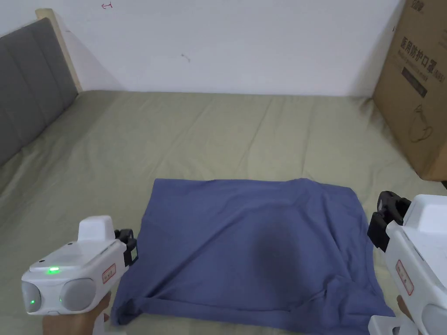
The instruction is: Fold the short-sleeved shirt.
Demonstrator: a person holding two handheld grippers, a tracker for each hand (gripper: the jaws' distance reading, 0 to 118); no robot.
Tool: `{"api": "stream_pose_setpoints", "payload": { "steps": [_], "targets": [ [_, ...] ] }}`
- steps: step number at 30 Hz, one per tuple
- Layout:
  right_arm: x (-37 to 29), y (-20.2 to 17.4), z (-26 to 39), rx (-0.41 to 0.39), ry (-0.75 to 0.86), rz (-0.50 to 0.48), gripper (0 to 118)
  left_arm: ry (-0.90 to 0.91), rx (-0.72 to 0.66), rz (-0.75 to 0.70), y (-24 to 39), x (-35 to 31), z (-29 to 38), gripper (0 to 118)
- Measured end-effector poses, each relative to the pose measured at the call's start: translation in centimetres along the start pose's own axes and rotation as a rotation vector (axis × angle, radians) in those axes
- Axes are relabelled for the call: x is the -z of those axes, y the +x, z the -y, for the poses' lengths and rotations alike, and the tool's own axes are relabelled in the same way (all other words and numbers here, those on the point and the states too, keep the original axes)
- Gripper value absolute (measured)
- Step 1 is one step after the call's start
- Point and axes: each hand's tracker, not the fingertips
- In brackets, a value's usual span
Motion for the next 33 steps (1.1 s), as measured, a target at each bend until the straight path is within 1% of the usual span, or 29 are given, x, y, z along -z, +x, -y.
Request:
{"api": "stream_pose_setpoints", "payload": {
  "steps": [1,3,4,6,7,8,9,10,11,14,15,16,17,18,19,20,21,22,23,24,25,27,28,29,31,33],
  "targets": [
    [0.1,0.1,0.1,-0.003,-0.007,-0.002,0,-0.053,0.005,-0.016,-0.5,0.6,0.8,1],
    [0.3,0.4,0.5,-0.005,-0.019,-0.006,0,-0.118,0.012,-0.022,-1.3,1.5,2.5,13],
    [0.4,0.5,0.7,-0.005,-0.027,-0.006,0,-0.173,0.021,-0.036,-1.6,1.9,3.4,22],
    [0.6,0.7,1.0,-0.006,-0.038,-0.005,0,-0.255,0.009,-0.042,-2.3,2.8,4.8,61],
    [0.6,0.8,1.2,-0.005,-0.046,-0.004,0,-0.289,0.01,-0.055,-2.5,3.2,5.5,76],
    [0.7,0.9,1.3,-0.003,-0.053,-0.003,0,-0.312,0.01,-0.071,-2.7,3.6,6.1,84],
    [0.7,0.9,1.5,-0.003,-0.058,-0.002,0,-0.336,0.018,-0.084,-2.7,3.8,6.7,87],
    [0.7,1.0,1.7,-0.003,-0.065,-0.002,0,-0.348,0.027,-0.092,-2.7,3.9,7.2,87],
    [0.8,1.1,1.9,-0.002,-0.074,-0.001,0,-0.339,0.032,-0.088,-2.6,4.1,7.5,92],
    [0.8,1.5,2.4,0.003,-0.085,-0.004,0,-0.357,0.045,-0.093,-2.5,4.7,8.3,92],
    [0.8,1.6,2.6,0.005,-0.089,-0.006,0,-0.359,0.05,-0.104,-2.5,5.2,8.5,90],
    [0.8,1.8,2.8,0.008,-0.095,-0.007,0,-0.366,0.058,-0.11,-2.5,5.8,8.8,84],
    [0.8,1.9,2.9,0.009,-0.102,-0.005,0,-0.38,0.07,-0.102,-2.4,6.2,9.0,68],
    [0.8,2.1,3.1,0.009,-0.106,-0.003,0,-0.394,0.074,-0.087,-2.4,6.6,9.2,49],
    [0.7,2.3,3.3,0.009,-0.113,0.002,0,-0.426,0.062,-0.041,-2.4,7.0,9.6,33],
    [0.7,2.4,3.5,0.01,-0.121,0.006,0,-0.445,0.054,-0.011,-2.4,7.3,9.9,22],
    [0.7,2.7,3.8,0.013,-0.134,0.007,0,-0.426,0.059,-0.038,-2.2,7.2,10.0,17],
    [0.6,3.1,4.3,0.021,-0.153,0.009,0,-0.408,0.073,-0.047,-2.0,6.8,9.9,9],
    [0.7,3.3,4.7,0.027,-0.171,0.011,2,-0.401,0.065,-0.032,-2.0,6.6,9.7,4],
    [0.9,3.7,5.4,0.031,-0.215,0.012,5,-0.39,0.044,-0.031,-2.0,6.4,9.5,4],
    [1.1,4.1,6.2,0.027,-0.259,0.028,14,-0.38,0.044,-0.03,-2.0,6.1,9.3,4],
    [1.6,4.8,8.3,0.033,-0.331,0.029,64,-0.354,0.048,-0.024,-2.0,5.5,8.9,4],
    [2.0,5.2,9.5,0.02,-0.401,0.035,83,-0.343,0.042,-0.02,-2.0,5.0,8.6,4],
    [2.3,5.5,10.9,0.021,-0.449,0.035,98,-0.33,0.034,-0.013,-2.0,4.6,8.3,3],
    [2.7,5.9,13.5,0.008,-0.528,0.048,100,-0.318,0.022,0.001,-2.0,4.0,7.9,3],
    [3.0,6.3,15.6,0.016,-0.612,0.05,99,-0.303,0.02,0.006,-2.0,3.6,7.5,3]
  ]
}}
